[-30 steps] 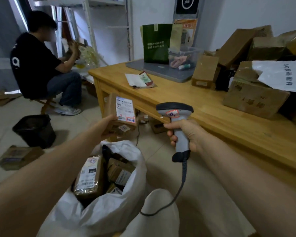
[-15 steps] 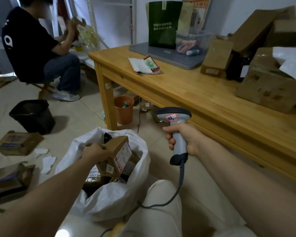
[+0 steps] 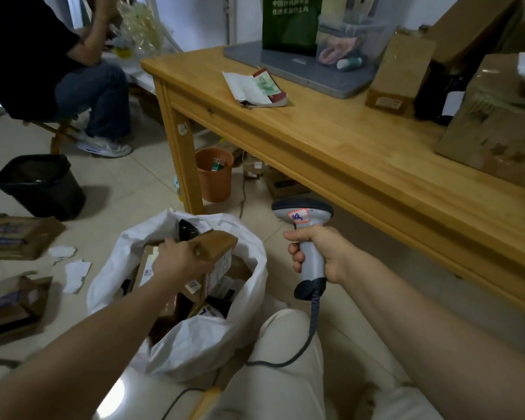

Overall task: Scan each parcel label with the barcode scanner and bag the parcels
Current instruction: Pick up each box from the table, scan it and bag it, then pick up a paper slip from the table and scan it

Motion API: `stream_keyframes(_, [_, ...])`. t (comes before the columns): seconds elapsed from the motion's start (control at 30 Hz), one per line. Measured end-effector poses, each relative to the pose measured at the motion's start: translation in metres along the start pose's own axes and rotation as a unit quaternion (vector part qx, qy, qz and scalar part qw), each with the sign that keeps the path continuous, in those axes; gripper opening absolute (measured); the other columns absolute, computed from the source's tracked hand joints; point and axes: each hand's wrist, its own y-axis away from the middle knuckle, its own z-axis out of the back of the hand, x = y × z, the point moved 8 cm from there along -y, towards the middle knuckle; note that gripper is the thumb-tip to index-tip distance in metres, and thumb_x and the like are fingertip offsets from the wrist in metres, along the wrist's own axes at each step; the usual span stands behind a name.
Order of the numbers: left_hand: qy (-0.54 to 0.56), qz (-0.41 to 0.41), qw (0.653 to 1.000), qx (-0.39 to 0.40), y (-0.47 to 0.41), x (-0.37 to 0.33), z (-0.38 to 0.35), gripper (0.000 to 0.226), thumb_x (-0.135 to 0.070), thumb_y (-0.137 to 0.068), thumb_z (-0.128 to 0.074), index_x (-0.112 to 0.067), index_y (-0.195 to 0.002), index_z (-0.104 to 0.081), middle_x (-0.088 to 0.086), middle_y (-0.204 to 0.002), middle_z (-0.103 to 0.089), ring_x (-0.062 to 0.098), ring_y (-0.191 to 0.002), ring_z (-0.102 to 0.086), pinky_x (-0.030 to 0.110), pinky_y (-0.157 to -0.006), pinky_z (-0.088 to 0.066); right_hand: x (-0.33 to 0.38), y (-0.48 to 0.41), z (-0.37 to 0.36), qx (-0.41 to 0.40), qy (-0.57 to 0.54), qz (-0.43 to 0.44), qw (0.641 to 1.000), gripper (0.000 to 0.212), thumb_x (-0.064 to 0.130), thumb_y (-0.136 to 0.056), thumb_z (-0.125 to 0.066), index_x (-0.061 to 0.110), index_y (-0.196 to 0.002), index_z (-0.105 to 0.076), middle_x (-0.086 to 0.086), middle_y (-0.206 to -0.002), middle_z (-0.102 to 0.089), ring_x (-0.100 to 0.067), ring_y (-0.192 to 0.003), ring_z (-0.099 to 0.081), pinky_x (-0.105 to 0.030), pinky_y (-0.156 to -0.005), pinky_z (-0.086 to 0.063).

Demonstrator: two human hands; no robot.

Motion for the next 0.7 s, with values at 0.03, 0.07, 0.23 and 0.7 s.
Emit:
stream_keyframes(0.03, [-0.029,-0.020,0.999,-0.001,0.000,-0.005,0.004,0.066,-0.073,-0.066,-0.050,-0.041,-0.122,-0.057,0.009,-0.112,-0.057,0.030,-0.107,-0.051,0.040,-0.082,-0.052,-0.001,-0.002,-0.001,0.001,-0.001,-0.003,1.000,0.014,0.005,-0.083,-0.066,0.009,-0.081,-0.053,-0.006,-0.052,-0.053,-0.012,-0.035,-0.045,-0.022,-0.042,-0.045])
stream_keyframes(0.07, [-0.054,-0.043,0.998,-0.004,0.001,-0.011,0.005,0.064,-0.071,-0.070,-0.054,-0.043,-0.128,-0.054,0.009,-0.115,-0.053,0.030,-0.112,-0.046,0.040,-0.084,-0.049,-0.001,-0.004,-0.002,0.003,-0.003,-0.005,1.000,0.014,0.005,-0.084,-0.066,0.009,-0.080,-0.053,-0.006,-0.053,-0.053,-0.012,-0.035,-0.045,-0.021,-0.041,-0.045])
stream_keyframes(0.23, [-0.117,-0.081,0.990,0.018,0.002,-0.030,-0.031,0.067,-0.058,-0.079,-0.063,-0.030,-0.138,-0.044,0.012,-0.126,-0.035,0.033,-0.125,-0.030,0.041,-0.095,-0.044,-0.006,-0.014,-0.004,0.009,0.001,-0.021,1.000,0.012,0.005,-0.083,-0.067,0.007,-0.081,-0.055,-0.007,-0.053,-0.054,-0.013,-0.036,-0.047,-0.022,-0.042,-0.045])
stream_keyframes(0.7, [-0.034,-0.037,0.986,0.156,-0.025,-0.019,-0.057,0.054,-0.062,-0.075,-0.054,-0.035,-0.121,-0.058,0.002,-0.110,-0.060,0.022,-0.100,-0.058,0.037,-0.089,-0.051,-0.007,-0.026,0.013,0.008,-0.031,-0.025,0.999,0.016,0.005,-0.081,-0.067,0.007,-0.092,-0.055,-0.007,-0.055,-0.055,-0.013,-0.037,-0.048,-0.024,-0.043,-0.047])
